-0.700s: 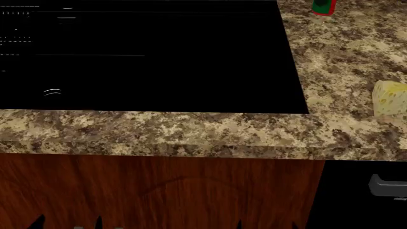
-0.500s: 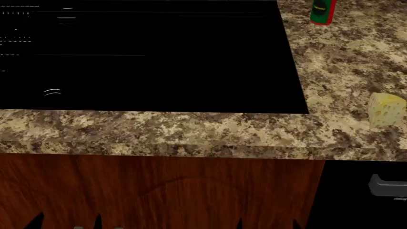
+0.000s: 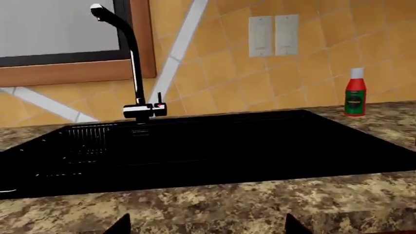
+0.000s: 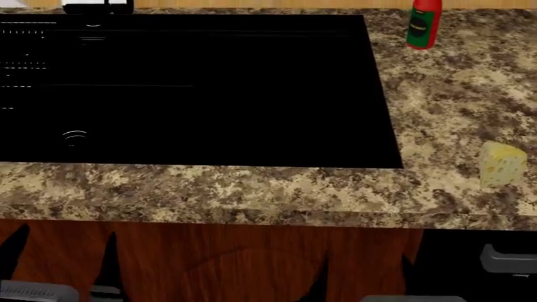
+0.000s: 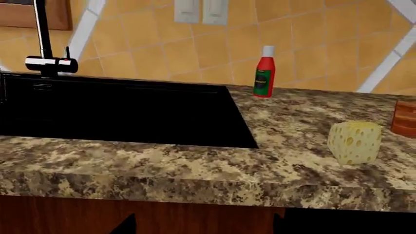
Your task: Pick up the wedge of cheese and place it on the slice of bread to prepare a simple cheese on bread dish.
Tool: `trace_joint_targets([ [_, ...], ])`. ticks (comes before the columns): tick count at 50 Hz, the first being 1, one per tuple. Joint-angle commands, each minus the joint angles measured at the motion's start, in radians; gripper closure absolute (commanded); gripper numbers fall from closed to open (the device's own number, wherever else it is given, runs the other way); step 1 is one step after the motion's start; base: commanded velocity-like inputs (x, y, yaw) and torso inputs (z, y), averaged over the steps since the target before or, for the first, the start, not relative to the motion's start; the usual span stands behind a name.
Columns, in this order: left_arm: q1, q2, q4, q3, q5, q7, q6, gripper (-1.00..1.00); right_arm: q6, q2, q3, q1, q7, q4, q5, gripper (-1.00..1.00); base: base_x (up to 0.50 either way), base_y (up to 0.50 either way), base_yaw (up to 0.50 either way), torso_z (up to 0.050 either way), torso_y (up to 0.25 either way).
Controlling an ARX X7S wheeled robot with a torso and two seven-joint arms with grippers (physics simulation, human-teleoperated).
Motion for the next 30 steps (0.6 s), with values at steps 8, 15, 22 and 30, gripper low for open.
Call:
trace_joint_targets([
  [8, -0.805, -0.068, 0.578, 0.005, -0.216, -0.132, -1.209, -1.00, 0.798, 0.044, -0.003, 0.412, -0.017, -0.433, 0.050, -1.00, 0.00, 0.00, 0.00, 0.050, 0.000],
  [15, -1.093, -0.282, 0.268, -0.094, -1.266, -1.033, -1.139, -1.00, 0.973, 0.037, 0.003, 0.674, -0.010, -0.334, 0.054, -1.00, 0.00, 0.00, 0.00, 0.050, 0.000],
  [22, -0.775, -0.454, 0.339, 0.222, -0.829, -0.735, -0.760, -1.00, 0.714, 0.032, 0.018, 0.500, -0.026, -0.269, 0.068, -1.00, 0.00, 0.00, 0.00, 0.050, 0.000],
  [30, -0.763, -0.469, 0.380, 0.164, -0.890, -0.758, -0.771, -1.00, 0.809, 0.031, 0.054, 0.495, -0.027, -0.383, 0.100, -1.00, 0.00, 0.00, 0.00, 0.004, 0.000],
])
